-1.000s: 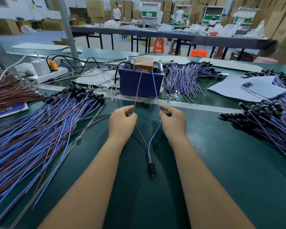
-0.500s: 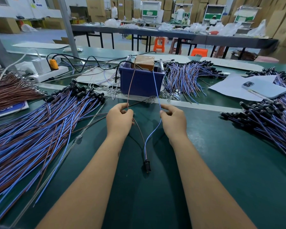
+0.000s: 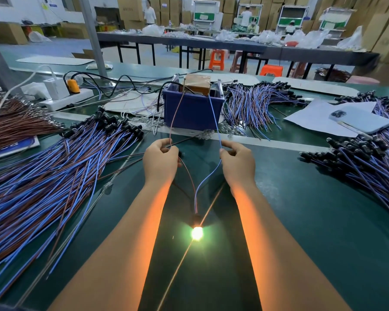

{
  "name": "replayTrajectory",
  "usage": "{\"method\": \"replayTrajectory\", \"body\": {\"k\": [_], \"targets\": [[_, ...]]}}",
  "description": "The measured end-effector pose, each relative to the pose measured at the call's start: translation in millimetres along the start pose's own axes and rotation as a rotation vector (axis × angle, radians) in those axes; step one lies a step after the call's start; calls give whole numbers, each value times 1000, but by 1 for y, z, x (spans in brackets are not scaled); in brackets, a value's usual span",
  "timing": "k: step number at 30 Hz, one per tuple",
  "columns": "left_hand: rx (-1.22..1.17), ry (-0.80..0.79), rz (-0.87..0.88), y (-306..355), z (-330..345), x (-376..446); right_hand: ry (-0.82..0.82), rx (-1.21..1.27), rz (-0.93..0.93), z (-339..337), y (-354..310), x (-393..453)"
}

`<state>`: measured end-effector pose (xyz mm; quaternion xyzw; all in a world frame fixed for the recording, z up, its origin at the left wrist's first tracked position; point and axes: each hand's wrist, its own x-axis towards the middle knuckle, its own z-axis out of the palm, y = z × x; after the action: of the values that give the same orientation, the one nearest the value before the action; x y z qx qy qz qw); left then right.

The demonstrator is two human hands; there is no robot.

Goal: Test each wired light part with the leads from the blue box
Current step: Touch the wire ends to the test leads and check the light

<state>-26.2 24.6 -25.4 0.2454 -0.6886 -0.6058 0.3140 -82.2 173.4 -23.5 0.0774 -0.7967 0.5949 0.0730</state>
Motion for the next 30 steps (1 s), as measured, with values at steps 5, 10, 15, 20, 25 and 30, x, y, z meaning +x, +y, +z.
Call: {"method": "replayTrajectory", "body": {"k": [5, 10, 15, 20, 25, 30], "targets": [[5, 3, 6, 0, 0, 0, -4, -4, 2, 0, 0, -1], [2, 5, -3, 1, 0, 0, -3, -9, 11, -1, -2, -2], [-14, -76, 32, 6, 1, -6, 0, -13, -60, 1, -8, -7], [-120, -307, 61, 17, 9, -20, -58, 128, -185, 13, -21, -17], [-210, -348, -27, 19, 6, -18, -221, 220, -237, 17, -20, -22], [-356, -238, -97, 21, 5, -15, -312, 12, -365, 18, -18, -26]]}}
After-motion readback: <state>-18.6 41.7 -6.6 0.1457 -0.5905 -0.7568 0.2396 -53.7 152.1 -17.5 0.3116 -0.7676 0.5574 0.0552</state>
